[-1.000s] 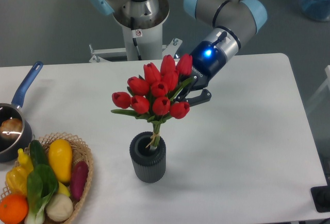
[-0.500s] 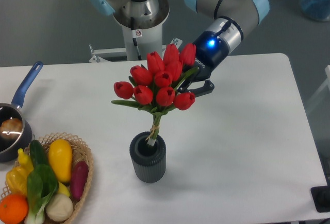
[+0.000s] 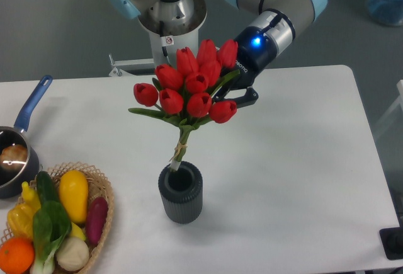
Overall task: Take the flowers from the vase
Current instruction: 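Lift the gripped tulip bunch up out of the grey vase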
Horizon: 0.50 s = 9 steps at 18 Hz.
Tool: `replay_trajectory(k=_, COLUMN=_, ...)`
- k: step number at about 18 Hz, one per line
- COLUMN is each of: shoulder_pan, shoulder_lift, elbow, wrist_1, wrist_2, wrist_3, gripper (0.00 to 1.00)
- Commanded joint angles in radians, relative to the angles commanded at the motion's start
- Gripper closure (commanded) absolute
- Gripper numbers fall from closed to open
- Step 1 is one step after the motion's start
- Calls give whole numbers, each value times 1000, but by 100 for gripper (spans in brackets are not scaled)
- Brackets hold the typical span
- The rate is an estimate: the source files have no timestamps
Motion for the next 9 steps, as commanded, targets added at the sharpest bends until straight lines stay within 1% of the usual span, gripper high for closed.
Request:
replay_trajectory(k=6, shoulder_pan=9, shoulder_lift=-12, elbow=37, wrist_1=-2, wrist_2=-2, wrist_3=0, gripper=68)
replay_trajectory(k=9, shoulder_pan=26, shoulder_lift=-15, elbow=48, wrist_1=-2, wrist_2=0, wrist_3=1, gripper=68)
